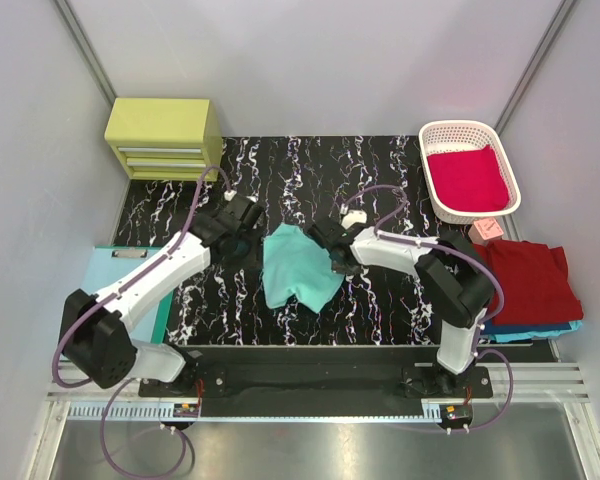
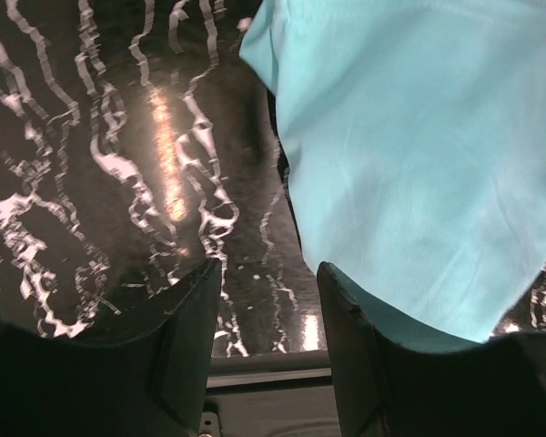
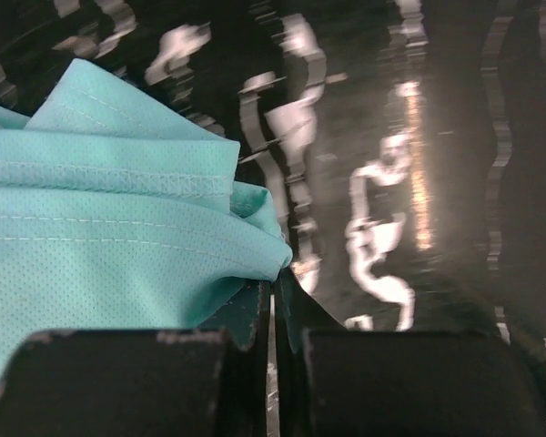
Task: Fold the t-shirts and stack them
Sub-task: Grab one side of the 2/3 rectangular tshirt with both arms
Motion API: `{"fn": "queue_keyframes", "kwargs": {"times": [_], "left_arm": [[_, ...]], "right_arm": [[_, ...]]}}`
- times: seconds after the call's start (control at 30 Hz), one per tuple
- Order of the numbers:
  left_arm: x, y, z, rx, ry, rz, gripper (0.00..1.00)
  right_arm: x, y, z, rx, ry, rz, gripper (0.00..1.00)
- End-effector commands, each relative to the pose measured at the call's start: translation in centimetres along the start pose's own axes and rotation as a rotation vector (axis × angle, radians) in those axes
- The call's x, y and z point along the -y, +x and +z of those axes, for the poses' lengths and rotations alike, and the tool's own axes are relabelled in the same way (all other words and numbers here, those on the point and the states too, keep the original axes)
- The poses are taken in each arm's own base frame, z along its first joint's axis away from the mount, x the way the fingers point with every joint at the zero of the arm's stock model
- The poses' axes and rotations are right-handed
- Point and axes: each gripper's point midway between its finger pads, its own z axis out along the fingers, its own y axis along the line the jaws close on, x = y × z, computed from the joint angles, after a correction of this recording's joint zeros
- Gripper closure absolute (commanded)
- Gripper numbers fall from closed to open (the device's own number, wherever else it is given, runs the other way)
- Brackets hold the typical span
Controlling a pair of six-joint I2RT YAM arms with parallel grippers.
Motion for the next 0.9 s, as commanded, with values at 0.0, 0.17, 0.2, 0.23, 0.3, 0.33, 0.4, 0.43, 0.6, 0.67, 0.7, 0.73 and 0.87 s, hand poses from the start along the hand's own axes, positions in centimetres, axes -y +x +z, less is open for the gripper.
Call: {"fn": "queue_keyframes", "kwargs": {"times": [0.0, 0.17, 0.2, 0.23, 0.3, 0.33, 0.4, 0.43, 0.6, 0.67, 0.7, 0.73, 0.87], "left_arm": [[3.8, -1.2, -1.0, 0.025, 0.116, 0.079, 0.49], [6.6, -0.7, -1.1, -0.001, 0.191, 0.139, 0.49], [7.2, -0.3, -1.1, -0.009, 0.202, 0.159, 0.49], [7.8, -0.2, -1.2, -0.013, 0.214, 0.17, 0.48], [9.0, -0.2, -1.2, -0.014, 0.23, 0.189, 0.49], [9.4, -0.4, -1.2, -0.01, 0.234, 0.189, 0.48], [10.8, -1.4, -0.9, 0.005, 0.244, 0.194, 0.48], [11.3, -1.5, 0.0, -0.013, 0.233, 0.202, 0.48], [14.7, -3.8, 0.8, 0.009, 0.252, 0.236, 0.48], [15.8, -4.8, 1.5, 0.015, 0.254, 0.247, 0.47], [16.2, -5.1, 1.8, 0.015, 0.256, 0.257, 0.47], [17.0, -5.4, 2.4, 0.002, 0.265, 0.263, 0.47], [18.0, -5.0, 4.2, -0.048, 0.261, 0.272, 0.48]], "right_arm": [[3.2, -1.8, -0.3, 0.029, 0.076, 0.132, 1.0], [4.9, -1.8, 0.8, -0.027, 0.093, 0.216, 1.0], [5.1, -1.8, 0.9, -0.03, 0.096, 0.225, 1.0], [5.4, -1.7, 1.0, -0.036, 0.102, 0.234, 1.0], [5.8, -1.6, 1.3, -0.051, 0.106, 0.246, 1.0], [5.8, -1.6, 1.4, -0.052, 0.105, 0.244, 1.0], [5.6, -1.5, 1.4, -0.058, 0.098, 0.243, 1.0], [5.5, -1.6, 1.4, -0.061, 0.089, 0.244, 1.0], [5.1, -1.7, 1.4, -0.065, 0.076, 0.233, 1.0], [5.1, -1.7, 1.5, -0.065, 0.075, 0.226, 1.0], [5.1, -1.7, 1.4, -0.064, 0.072, 0.225, 1.0], [5.0, -1.6, 1.5, -0.067, 0.07, 0.223, 1.0], [4.8, -1.9, 1.4, -0.065, 0.061, 0.217, 1.0]]}}
